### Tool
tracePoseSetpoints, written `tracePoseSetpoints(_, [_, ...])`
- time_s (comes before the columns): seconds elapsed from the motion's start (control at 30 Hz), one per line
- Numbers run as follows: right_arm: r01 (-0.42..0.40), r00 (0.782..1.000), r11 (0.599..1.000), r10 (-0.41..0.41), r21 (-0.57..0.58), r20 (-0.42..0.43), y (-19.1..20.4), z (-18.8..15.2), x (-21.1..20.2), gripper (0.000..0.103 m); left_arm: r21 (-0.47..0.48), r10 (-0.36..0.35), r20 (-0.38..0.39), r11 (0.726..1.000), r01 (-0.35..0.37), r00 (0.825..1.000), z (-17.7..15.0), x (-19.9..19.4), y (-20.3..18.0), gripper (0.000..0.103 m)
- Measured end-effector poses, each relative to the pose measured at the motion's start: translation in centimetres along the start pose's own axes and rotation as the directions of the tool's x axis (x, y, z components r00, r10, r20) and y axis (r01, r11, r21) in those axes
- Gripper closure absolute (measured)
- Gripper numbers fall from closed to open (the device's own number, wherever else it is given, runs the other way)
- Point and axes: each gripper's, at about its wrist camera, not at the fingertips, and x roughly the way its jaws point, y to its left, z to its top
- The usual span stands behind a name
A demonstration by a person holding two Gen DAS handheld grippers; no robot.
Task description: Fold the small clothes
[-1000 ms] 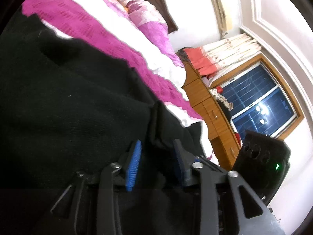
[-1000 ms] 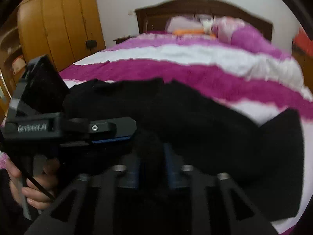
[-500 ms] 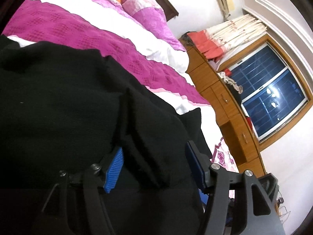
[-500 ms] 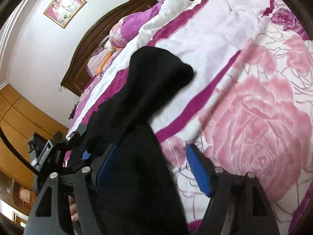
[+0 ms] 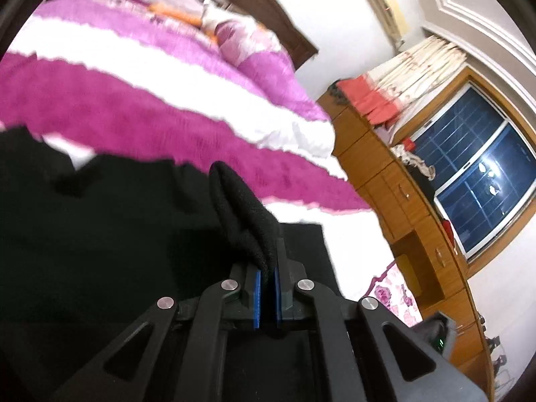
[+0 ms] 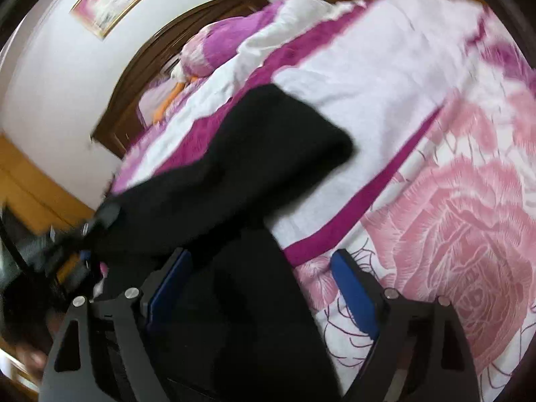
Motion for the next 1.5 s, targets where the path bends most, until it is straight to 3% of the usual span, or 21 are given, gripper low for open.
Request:
tracePoseSetpoints(0.1, [-0.076,0.995,0.995,0.08,0.062,-0.059,-1.1,0.9,-0.2,0.014,0.005,0.032,0.003,0.999,-0.032,0.999,1.5,-1.9,0.9,0.103])
tracePoseSetpoints(0.27, [-0.211,0.974,0.959,0.223,0.191,-0.044,-2.7,1.3,-0.4,0.014,0.028,0.108,0.025,0.994,-0.109,0.994,3.1,-6.6,3.8,0.103])
tracePoseSetpoints(0.33, [-0.237,0.965,0.945,0.257,0.223,-0.062,-2.7,1.4,0.2,0.014,-0.008,0.142,0.03,0.99,-0.142,0.989,3.5,-7.9,5.7,0.103])
tracePoseSetpoints(0.47, [-0.218,0.966,0.96,0.238,0.177,-0.1,-1.3,1.2,0.5,0.014,-0.081,0.185,0.039,0.98,-0.181,0.982,4.1,-9.3,8.8,0.103])
tracePoseSetpoints(0.6, [-0.192,0.97,0.973,0.208,0.125,-0.126,-0.3,1.4,1.1,0.014,-0.054,0.223,0.05,0.974,-0.22,0.974,4.3,-10.5,9.9,0.103])
tracePoseSetpoints(0.83, [-0.155,0.976,0.985,0.165,0.073,-0.144,0.9,1.6,2.3,0.014,-0.048,0.311,-0.013,0.949,-0.311,0.95,3.3,-10.9,12.5,0.103])
tracePoseSetpoints(1.07, [-0.072,0.979,0.997,0.064,-0.034,-0.194,2.3,1.2,3.3,0.014,-0.024,0.452,-0.062,0.891,-0.454,0.89,2.7,-8.9,14.7,0.103])
tracePoseSetpoints(1.1, [-0.062,0.979,0.997,0.052,-0.045,-0.198,2.6,1.2,3.3,0.014,0.003,0.486,-0.066,0.874,-0.487,0.872,2.6,-8.6,14.9,0.103])
tracePoseSetpoints(1.17, [-0.042,0.978,0.997,0.027,-0.069,-0.206,3.0,1.2,3.4,0.014,0.105,0.634,-0.066,0.773,-0.626,0.771,1.9,-7.5,14.7,0.091])
tracePoseSetpoints(1.2, [-0.037,0.978,0.997,0.021,-0.074,-0.207,3.1,1.2,3.4,0.014,0.174,0.734,-0.025,0.671,-0.72,0.678,1.0,-7.1,14.5,0.088])
tracePoseSetpoints(1.23, [-0.032,0.979,0.996,0.015,-0.081,-0.204,3.3,1.1,3.4,0.014,0.213,0.785,0.019,0.602,-0.77,0.619,0.4,-7.0,14.4,0.087])
tracePoseSetpoints(1.27, [-0.025,0.98,0.995,0.007,-0.092,-0.199,3.5,1.1,3.3,0.014,0.28,0.853,0.093,0.473,-0.836,0.514,-0.9,-6.8,14.1,0.087])
tracePoseSetpoints(1.33, [-0.011,0.981,0.992,-0.013,-0.128,-0.191,3.9,0.9,3.1,0.014,0.385,0.911,0.156,0.299,-0.873,0.381,-2.6,-6.3,14.0,0.087])
tracePoseSetpoints(1.37, [-0.001,0.983,0.987,-0.029,-0.16,-0.181,4.4,0.7,2.8,0.014,0.415,0.911,0.168,0.28,-0.866,0.376,-3.2,-6.6,13.9,0.087])
tracePoseSetpoints(1.4, [0.009,0.984,0.983,-0.041,-0.181,-0.174,4.7,0.5,2.6,0.014,0.431,0.907,0.181,0.275,-0.859,0.381,-3.8,-7.3,13.5,0.087])
tracePoseSetpoints(1.47, [0.016,0.984,0.975,-0.055,-0.22,-0.17,5.6,0.0,2.0,0.014,0.406,0.905,0.204,0.268,-0.874,0.373,-4.5,-9.3,13.0,0.087])
tracePoseSetpoints(1.5, [0.015,0.983,0.971,-0.057,-0.237,-0.172,5.9,-0.3,1.8,0.014,0.348,0.903,0.216,0.284,-0.894,0.371,-5.1,-10.9,12.8,0.087])
